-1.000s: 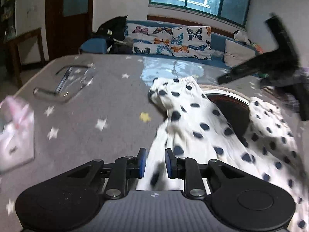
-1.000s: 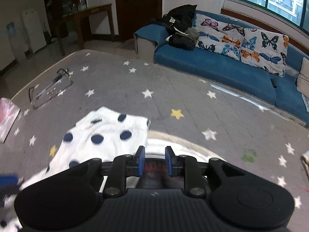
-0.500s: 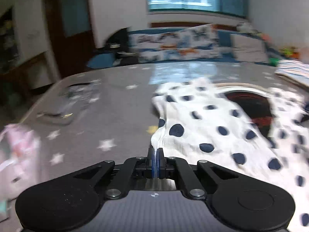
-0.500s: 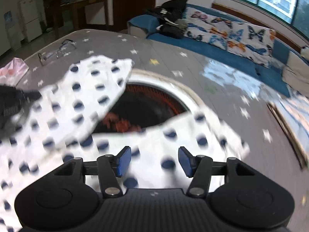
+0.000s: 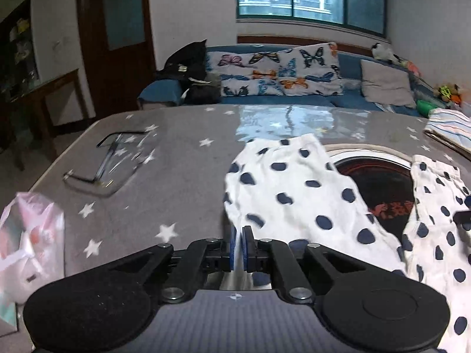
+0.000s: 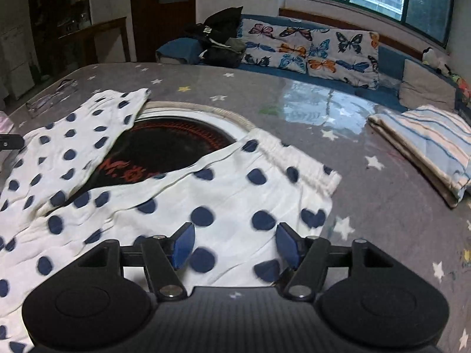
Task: Fold clothes
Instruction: 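Press the right gripper on the pants leg to smooth it flat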
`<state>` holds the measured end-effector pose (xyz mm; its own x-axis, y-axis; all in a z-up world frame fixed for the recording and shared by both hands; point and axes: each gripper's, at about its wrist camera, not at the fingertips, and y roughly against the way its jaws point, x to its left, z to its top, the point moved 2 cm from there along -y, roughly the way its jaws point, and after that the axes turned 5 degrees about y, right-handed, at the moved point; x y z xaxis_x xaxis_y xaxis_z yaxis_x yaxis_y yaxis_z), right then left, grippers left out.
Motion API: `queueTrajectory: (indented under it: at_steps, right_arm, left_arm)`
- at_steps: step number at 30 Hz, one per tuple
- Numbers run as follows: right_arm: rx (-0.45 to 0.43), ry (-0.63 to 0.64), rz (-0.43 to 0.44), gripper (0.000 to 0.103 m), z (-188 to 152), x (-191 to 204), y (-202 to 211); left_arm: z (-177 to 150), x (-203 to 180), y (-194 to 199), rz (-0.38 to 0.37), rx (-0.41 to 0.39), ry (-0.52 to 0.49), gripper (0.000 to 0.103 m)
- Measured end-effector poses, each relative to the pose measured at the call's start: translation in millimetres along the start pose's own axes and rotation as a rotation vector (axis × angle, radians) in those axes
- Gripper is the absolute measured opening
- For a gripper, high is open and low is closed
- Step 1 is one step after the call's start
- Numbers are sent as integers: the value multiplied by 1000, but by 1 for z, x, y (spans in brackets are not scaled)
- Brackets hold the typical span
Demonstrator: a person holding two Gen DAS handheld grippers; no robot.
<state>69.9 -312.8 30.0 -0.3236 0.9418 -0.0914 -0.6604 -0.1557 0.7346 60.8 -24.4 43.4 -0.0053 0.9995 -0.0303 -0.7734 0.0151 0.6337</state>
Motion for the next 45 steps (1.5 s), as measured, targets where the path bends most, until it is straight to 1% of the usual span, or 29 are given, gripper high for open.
queueTrajectory:
  at_steps: [3, 8, 10, 12, 16, 18, 20, 24, 27, 28, 30, 31, 35, 37, 39, 40, 42, 44, 45]
  right_arm:
    - [-2, 4, -22, 65, 4, -5, -5]
    - [-25, 12, -21, 65, 16, -11, -13]
    - [-25, 24, -26, 65, 20, -13, -18]
    - [-15, 24, -38, 65, 23, -16, -24]
    - [-12, 9, -56, 65, 26, -26, -35]
    - [-13, 4, -60, 66, 29, -32, -39]
    - [-16, 11, -61, 69, 32, -34, -44]
    - [-26, 7, -78, 70, 38, -41, -50]
    - [-27, 6, -116, 70, 41, -48, -56]
    - [-29, 7, -112, 71, 42, -52, -58]
    - [-27, 10, -103, 79, 45, -59, -63]
    - [-26, 14, -103, 81, 46, -60, -64]
    - [-32, 53, -134, 81, 46, -54, -63]
    - [-38, 71, -148, 80, 45, -51, -61]
    - [-54, 66, -142, 80, 45, -50, -56]
    - [-59, 52, -116, 80, 44, -51, -51]
    - [-64, 35, -81, 80, 43, -51, -46]
    - [-61, 26, -43, 80, 40, -51, -44]
    - [-57, 23, -27, 80, 39, -51, -45]
  left_arm:
    - [3, -5, -8, -25, 19, -2, 7]
    - [3, -11, -25, -66, 61, -9, 8]
    - [1, -13, -31, -58, 73, -29, 8]
    - [2, -14, -36, -48, 70, -48, 10]
    - [8, -12, -44, -39, 68, -68, 10]
    - [12, -13, -49, -24, 63, -91, 10]
    - [16, -15, -56, -12, 55, -107, 10]
    - [27, -15, -71, 30, 49, -115, 10]
    - [33, -13, -80, 59, 43, -106, 10]
    - [36, -12, -84, 69, 41, -103, 10]
    - [40, -10, -90, 88, 37, -97, 10]
    - [42, -11, -93, 95, 35, -97, 10]
    - [49, -15, -99, 146, 31, -109, 12]
    - [53, -16, -97, 148, 36, -88, 12]
    - [55, -21, -86, 98, 13, -83, 12]
    - [55, -26, -82, 73, 2, -92, 12]
    - [56, -39, -77, -1, 5, -103, 12]
    - [58, -52, -79, -69, 25, -93, 12]
    - [57, -59, -82, -91, 32, -100, 12]
